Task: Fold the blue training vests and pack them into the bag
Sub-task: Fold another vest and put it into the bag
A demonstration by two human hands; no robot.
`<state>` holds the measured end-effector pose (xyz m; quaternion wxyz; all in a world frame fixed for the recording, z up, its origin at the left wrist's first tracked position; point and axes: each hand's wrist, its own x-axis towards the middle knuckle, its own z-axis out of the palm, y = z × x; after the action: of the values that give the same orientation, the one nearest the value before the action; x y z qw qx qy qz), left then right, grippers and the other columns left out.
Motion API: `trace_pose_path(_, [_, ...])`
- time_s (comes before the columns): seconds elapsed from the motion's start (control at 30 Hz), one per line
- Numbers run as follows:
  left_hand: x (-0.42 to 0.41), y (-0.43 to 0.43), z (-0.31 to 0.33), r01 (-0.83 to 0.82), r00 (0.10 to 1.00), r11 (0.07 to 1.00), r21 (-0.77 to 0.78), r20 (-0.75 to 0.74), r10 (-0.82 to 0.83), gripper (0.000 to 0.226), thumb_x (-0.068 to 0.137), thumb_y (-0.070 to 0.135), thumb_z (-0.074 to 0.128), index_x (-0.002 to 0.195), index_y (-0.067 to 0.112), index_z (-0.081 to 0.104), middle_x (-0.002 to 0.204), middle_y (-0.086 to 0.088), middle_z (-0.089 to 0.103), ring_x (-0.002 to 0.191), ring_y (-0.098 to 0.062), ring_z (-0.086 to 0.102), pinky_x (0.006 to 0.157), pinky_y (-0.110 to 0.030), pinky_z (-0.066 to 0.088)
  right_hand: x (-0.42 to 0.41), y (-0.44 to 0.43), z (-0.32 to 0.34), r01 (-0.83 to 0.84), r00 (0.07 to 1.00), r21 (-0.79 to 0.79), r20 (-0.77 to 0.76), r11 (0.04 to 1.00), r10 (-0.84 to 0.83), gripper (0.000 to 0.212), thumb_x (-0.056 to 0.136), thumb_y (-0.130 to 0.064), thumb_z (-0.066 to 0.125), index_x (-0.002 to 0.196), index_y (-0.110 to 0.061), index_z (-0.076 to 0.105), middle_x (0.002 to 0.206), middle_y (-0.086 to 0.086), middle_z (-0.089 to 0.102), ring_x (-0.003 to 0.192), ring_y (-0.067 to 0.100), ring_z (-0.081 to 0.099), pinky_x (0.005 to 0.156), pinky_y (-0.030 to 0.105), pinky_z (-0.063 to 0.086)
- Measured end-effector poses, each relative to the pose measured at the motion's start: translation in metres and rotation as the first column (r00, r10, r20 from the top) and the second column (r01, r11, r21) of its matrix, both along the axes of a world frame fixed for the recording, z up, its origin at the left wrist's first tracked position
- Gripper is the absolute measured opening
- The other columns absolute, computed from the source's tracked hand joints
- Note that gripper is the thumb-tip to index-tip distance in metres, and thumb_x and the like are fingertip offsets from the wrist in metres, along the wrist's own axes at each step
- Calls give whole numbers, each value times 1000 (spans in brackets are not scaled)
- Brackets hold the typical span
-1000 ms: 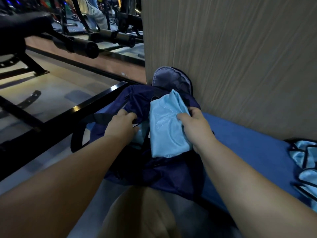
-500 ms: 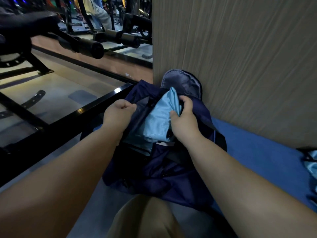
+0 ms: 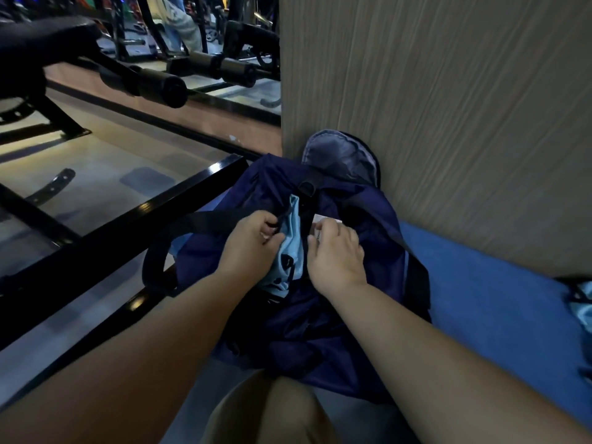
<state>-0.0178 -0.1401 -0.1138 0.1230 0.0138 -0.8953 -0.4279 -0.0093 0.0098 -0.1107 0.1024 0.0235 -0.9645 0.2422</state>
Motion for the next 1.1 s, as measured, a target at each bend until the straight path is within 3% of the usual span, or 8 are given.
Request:
trace_pose_path(0.23, [5, 7, -16, 19, 977, 978, -207, -205, -62, 40, 94, 30, 56, 132, 17, 59, 111, -3, 47, 97, -23, 52, 85, -43, 49, 6, 10, -3, 142, 986, -88, 104, 986, -133, 56, 93, -40, 57, 137, -12, 36, 138, 11, 38, 127, 28, 32, 106, 35, 30])
trace_pose_path(0.33, [9, 10, -17, -8, 985, 950, -312, -165, -45, 62, 90, 55, 31, 138, 23, 53, 121, -4, 50, 105, -25, 51, 86, -42, 44, 5, 12, -2, 180, 976, -114, 142, 977, -163, 59, 90, -44, 61, 135, -12, 38, 133, 12, 44, 124, 29, 37, 103, 36, 33])
trace_pose_path(0.57, [10, 10, -19, -27, 996, 935, -354, -94, -7, 50, 98, 42, 45, 146, 28, 41, 133, -2, 41, 121, -23, 42, 99, -41, 33, -5, 19, -5, 181, 967, -282, 228, 942, -117, 50, 92, -30, 64, 133, -17, 39, 110, 6, 60, 98, 22, 56, 76, 32, 48])
trace_pose_path(0.7, [10, 13, -17, -47, 996, 904, -425, -94, 8, 44, 100, 38, 42, 144, 33, 43, 136, 0, 39, 120, -23, 38, 100, -43, 32, -3, 30, -8, 168, 980, -612, 190, 773, -62, 38, 98, -23, 56, 134, -20, 44, 100, 2, 63, 81, 14, 61, 60, 22, 46])
trace_pose_path(0.8, [10, 14, -17, -30, 996, 883, -469, -84, -10, 44, 101, 38, 40, 145, 36, 41, 139, 0, 37, 120, -23, 38, 100, -42, 31, 3, 39, 0, 149, 988, -868, 152, 474, -33, 26, 100, -16, 52, 125, -23, 51, 96, -1, 65, 81, 10, 63, 65, 22, 51])
trace_pose_path(0.97, [8, 16, -14, -7, 999, 856, -517, -46, -20, 53, 96, 46, 50, 146, 38, 36, 144, 0, 32, 127, -23, 35, 103, -41, 28, 9, 51, 18, 69, 998, -993, 70, 98, 8, 25, 101, -4, 46, 122, -16, 55, 93, 2, 67, 74, 3, 66, 65, 18, 54])
trace_pose_path(1.03, [5, 14, -9, 39, 999, 864, -501, 8, -41, 62, 93, 49, 55, 148, 37, 31, 142, 1, 29, 126, -22, 33, 104, -40, 28, 10, 53, 19, 71, 996, -992, 76, 109, 45, 28, 102, -5, 47, 127, -14, 54, 97, 1, 67, 75, 1, 67, 66, 16, 53])
trace_pose_path(1.1, [1, 11, -5, 76, 994, 902, -424, 99, -37, 69, 90, 50, 60, 149, 37, 26, 140, 2, 27, 126, -23, 32, 103, -40, 29, 10, 53, 14, 78, 984, -961, 117, 266, 134, 34, 101, -9, 49, 134, -16, 49, 106, -2, 66, 84, 2, 66, 74, 17, 52])
